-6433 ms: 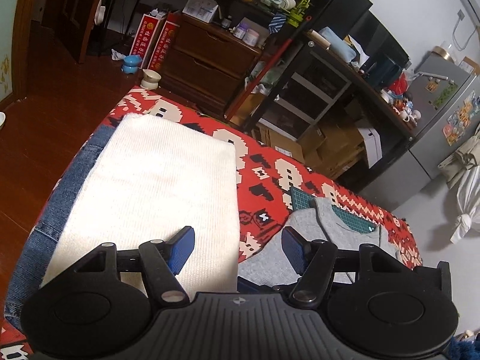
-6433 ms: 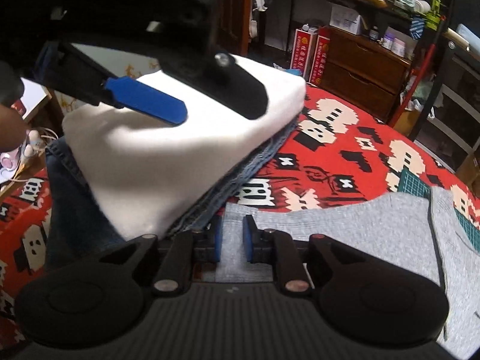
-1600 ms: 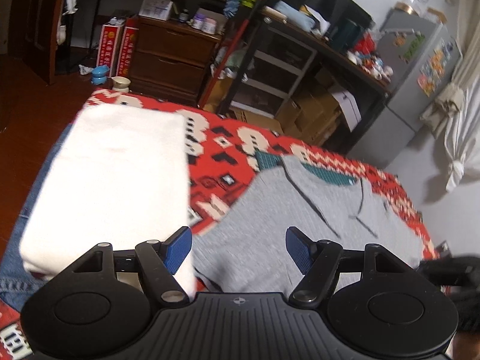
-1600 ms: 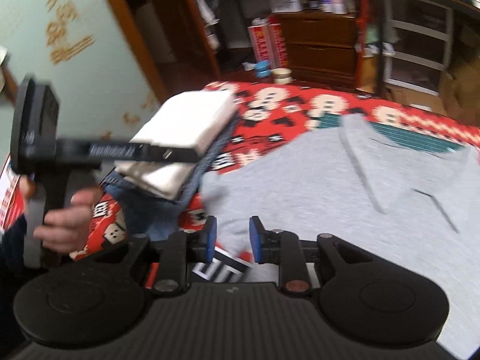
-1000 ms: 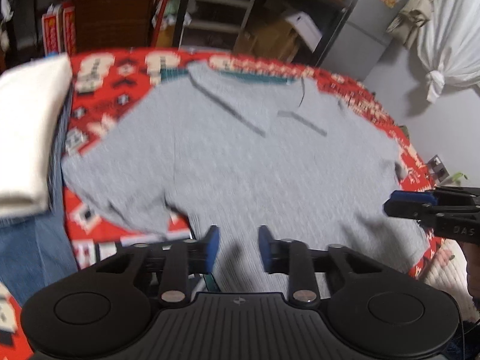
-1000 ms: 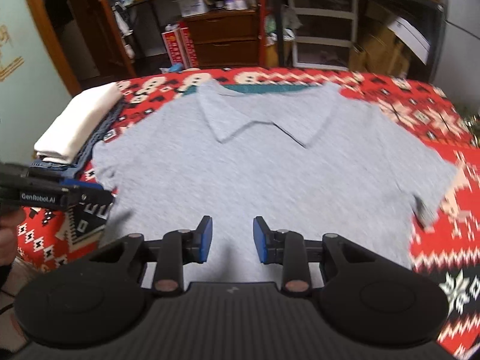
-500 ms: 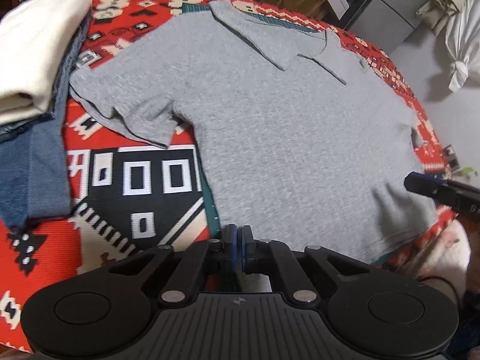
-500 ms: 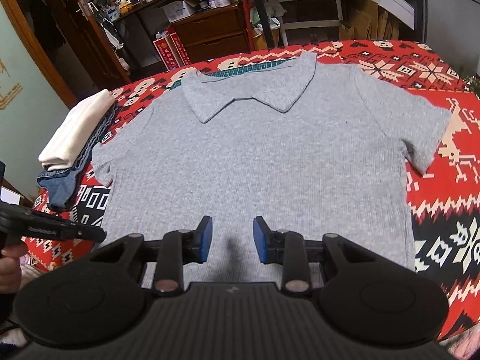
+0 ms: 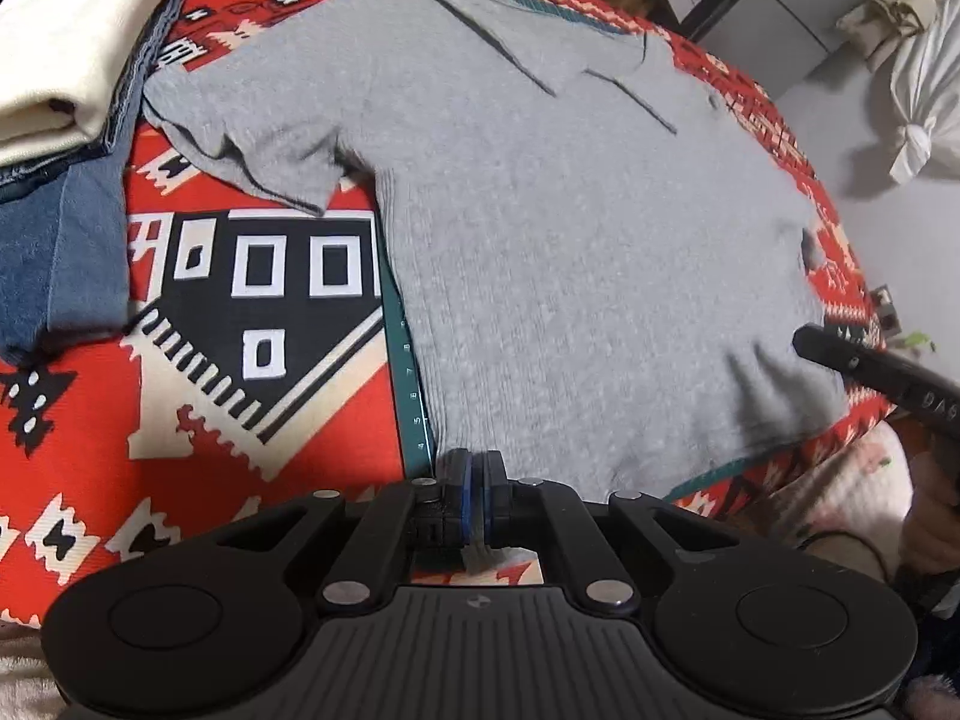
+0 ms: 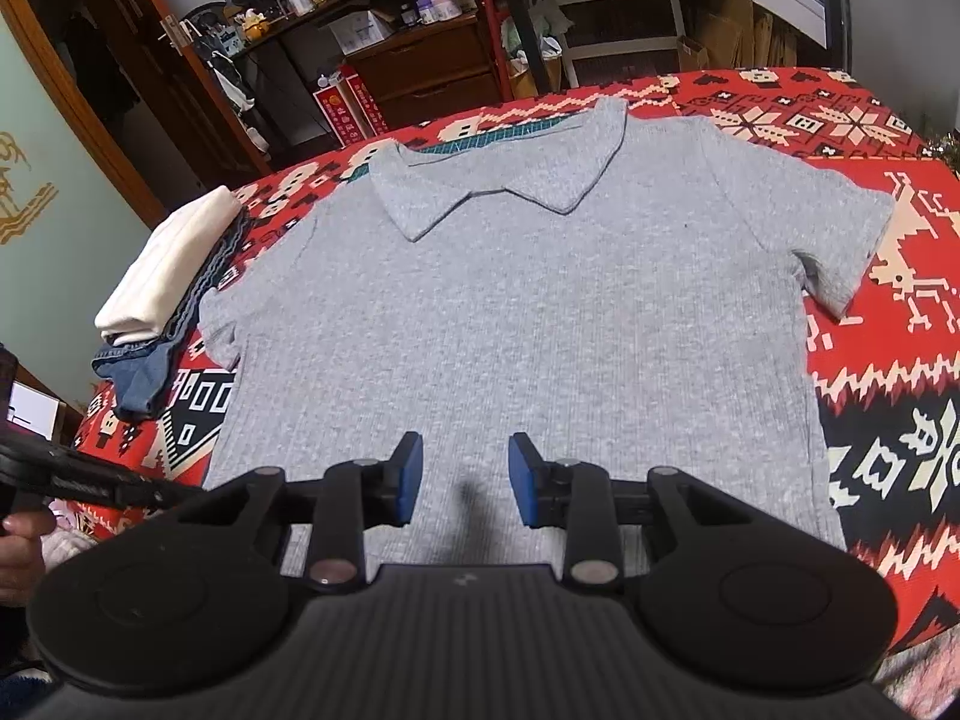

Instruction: Fold clothes

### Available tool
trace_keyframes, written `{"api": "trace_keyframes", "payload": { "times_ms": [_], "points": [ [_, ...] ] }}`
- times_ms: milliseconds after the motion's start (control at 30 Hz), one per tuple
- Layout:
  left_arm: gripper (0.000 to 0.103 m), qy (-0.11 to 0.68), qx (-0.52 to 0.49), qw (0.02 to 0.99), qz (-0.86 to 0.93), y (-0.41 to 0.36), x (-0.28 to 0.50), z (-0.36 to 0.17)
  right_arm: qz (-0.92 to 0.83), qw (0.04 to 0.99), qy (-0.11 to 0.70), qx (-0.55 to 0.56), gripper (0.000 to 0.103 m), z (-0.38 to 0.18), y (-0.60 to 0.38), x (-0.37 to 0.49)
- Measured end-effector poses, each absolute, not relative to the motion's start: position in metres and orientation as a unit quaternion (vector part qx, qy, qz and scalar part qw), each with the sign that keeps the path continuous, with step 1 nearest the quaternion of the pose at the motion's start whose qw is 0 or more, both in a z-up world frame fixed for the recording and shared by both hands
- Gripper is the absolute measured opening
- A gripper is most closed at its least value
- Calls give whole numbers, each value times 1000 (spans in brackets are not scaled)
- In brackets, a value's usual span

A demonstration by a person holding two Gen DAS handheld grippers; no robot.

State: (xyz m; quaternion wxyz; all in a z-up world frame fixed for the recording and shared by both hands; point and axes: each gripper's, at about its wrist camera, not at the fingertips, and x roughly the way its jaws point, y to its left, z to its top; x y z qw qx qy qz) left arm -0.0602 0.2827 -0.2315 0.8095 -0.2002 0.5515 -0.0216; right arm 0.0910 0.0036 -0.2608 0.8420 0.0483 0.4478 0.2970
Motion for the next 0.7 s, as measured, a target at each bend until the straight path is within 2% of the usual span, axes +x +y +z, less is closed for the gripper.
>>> {"api": "trace_keyframes", "payload": {
  "times_ms": [200, 500, 633, 667, 700],
  "points": [
    [4, 562, -186, 806, -17, 281, -67, -231, 279, 848, 449, 27, 36, -263, -5, 90],
    [7, 532, -189, 825, -31, 268, -69, -215, 254, 850, 458, -60, 38, -281, -3, 77],
    [7, 544, -179, 819, -21, 259, -61, -223, 255, 849, 457, -79, 43, -284, -2, 70],
    [15, 544, -176, 821, -17, 259, -61, -223, 255, 851, 453, -81, 45, -283, -3, 69],
    [20, 538, -169, 826, -12, 256, -61, -221, 254, 854, 447, -79, 55, -280, -4, 68]
  ]
}}
